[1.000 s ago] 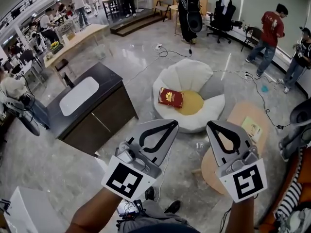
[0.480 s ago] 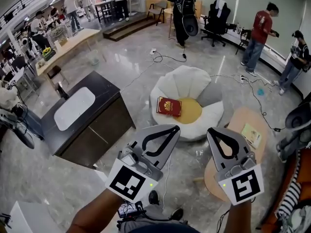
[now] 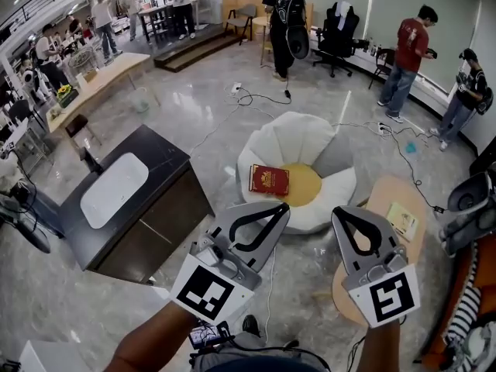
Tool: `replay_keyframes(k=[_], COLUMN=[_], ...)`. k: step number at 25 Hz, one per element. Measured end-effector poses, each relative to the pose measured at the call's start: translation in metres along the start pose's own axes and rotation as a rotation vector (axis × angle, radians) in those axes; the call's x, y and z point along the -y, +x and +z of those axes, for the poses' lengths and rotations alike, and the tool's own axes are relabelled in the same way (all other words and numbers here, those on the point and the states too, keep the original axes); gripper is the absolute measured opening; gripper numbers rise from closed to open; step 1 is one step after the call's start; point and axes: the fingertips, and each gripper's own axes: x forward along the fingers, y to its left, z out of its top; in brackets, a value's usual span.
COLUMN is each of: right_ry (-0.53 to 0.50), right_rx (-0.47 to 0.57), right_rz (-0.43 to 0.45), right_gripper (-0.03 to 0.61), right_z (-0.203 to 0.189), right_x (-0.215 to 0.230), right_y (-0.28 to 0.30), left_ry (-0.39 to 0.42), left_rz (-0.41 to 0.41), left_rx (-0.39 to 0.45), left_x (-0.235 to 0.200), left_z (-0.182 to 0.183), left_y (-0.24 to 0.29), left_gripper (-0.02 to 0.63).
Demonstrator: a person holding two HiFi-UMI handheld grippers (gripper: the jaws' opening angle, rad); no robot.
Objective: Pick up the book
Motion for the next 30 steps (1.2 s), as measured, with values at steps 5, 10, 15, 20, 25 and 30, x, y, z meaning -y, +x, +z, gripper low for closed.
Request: replay_keyframes(k=[5,10,15,20,25,30], right_ry=[-0.001,0.015,0.005,-0.007,0.018,0.053], right_rx=[-0.01,-0.014,-0.015,-0.055,0.004,0.015], right_rz=[0.006,0.015,0.056,0.115,0.127,0.145], right_gripper=[0.012,0.012,0.012,0.012,0.012,0.012], right_z=[-0.001,-0.007,-0.027,-0.049,-0.062,-0.074], right_x=[-0.003,0.004,0.026,0.048,0.072,0.111], right_y=[0.017,0.027,0.044,0.054,0.065,0.074], left_ry=[-0.011,-0.02,-0.025,-0.156,-0.072,-0.059], left_rz=[0.001,-0.001,0.029,0.11,0.101,0.125], left_rx=[-0.001,-0.019,-0.043,-0.079,-0.097,-0.092], left_x=[-0.015,-0.02,-0.03,-0.039,-0.041,-0.048], left_z=[-0.01,-0.019,-0.029,-0.043,-0.051,-0.048], left_y=[-0.001,0.008,0.032,0.057,0.087,0.127], left_gripper=[0.003,0.003,0.003,0.003,0.003,0.003])
